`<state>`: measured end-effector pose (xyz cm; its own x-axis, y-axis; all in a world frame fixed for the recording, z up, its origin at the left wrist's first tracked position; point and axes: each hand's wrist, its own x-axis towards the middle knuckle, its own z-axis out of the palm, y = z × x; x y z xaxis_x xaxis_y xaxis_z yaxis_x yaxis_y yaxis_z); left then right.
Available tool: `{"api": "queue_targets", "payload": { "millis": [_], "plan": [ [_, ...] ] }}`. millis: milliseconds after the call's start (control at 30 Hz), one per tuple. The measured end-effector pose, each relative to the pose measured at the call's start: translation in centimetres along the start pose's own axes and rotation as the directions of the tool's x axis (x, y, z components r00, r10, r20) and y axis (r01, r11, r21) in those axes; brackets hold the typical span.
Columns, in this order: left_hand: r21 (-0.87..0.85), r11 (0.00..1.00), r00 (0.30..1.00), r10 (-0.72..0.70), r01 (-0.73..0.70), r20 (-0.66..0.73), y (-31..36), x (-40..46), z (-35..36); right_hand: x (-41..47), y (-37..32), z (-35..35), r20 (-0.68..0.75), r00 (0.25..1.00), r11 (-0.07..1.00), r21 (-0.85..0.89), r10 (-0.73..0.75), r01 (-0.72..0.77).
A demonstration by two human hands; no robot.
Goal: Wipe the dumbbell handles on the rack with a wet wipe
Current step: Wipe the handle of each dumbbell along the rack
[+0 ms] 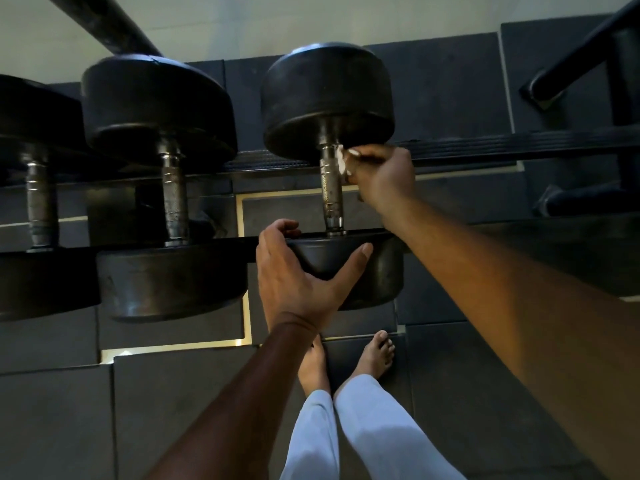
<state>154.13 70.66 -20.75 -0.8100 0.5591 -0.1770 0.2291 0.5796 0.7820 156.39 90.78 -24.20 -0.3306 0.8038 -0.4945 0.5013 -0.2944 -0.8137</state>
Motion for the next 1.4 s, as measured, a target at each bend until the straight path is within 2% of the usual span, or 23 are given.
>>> {"api": "queue_targets", "payload": {
  "millis": [67,133,333,500,633,800,967,1100,1233,1333,1400],
  "plan": [
    [-0.008,1.000,1.000,0.000,0.000,0.006,0.0,-0.1,-0.1,0.3,-0.6,-0.1,0.089,0.973,0.957,0.183,0.212,-0.225],
    [-0.019,1.000,1.000,0.004,-0.004,0.010,0.0,0.0,0.0,0.9,-0.9,-0.2,0.186,0.941,0.921,0.220,0.283,-0.321],
    [0.003,1.000,1.000,0.023,-0.023,0.002,-0.2,0.1,0.1,1.4,-1.0,0.4,0.330,0.893,0.917,0.151,0.306,-0.370],
    [0.004,1.000,1.000,0.023,-0.023,0.003,0.0,0.0,0.0,1.5,-0.9,-1.2,0.464,0.839,0.881,0.220,0.283,-0.419],
    [0.003,1.000,1.000,0.031,-0.031,-0.001,-0.2,0.1,0.0,2.1,-0.3,-2.0,0.449,0.861,0.924,0.170,0.238,-0.343],
    [-0.001,1.000,1.000,0.028,-0.028,0.001,-0.1,0.2,-0.1,1.4,0.1,-2.8,0.467,0.844,0.961,-0.051,0.263,-0.271],
    [0.015,0.999,1.000,0.028,-0.028,-0.001,-0.2,0.1,0.0,-0.2,1.2,-4.0,0.510,0.792,0.930,-0.315,0.336,-0.192],
    [0.018,0.999,0.999,0.032,-0.032,-0.002,-0.3,0.1,0.0,-0.7,1.1,-4.5,0.526,0.770,0.915,-0.360,0.361,-0.183],
    [0.019,1.000,1.000,0.022,-0.021,-0.009,-0.2,0.2,0.0,-0.4,0.5,-4.8,0.488,0.798,0.868,-0.490,0.354,-0.085],
    [0.012,1.000,1.000,0.011,-0.011,-0.013,-0.2,0.1,0.1,-0.6,-1.2,-5.6,0.515,0.806,0.850,-0.526,0.292,0.028],
    [-0.020,1.000,1.000,-0.001,0.001,-0.014,0.0,0.0,0.1,-0.8,-3.0,-5.4,0.544,0.829,0.901,-0.414,0.131,0.129]
  ]
}}
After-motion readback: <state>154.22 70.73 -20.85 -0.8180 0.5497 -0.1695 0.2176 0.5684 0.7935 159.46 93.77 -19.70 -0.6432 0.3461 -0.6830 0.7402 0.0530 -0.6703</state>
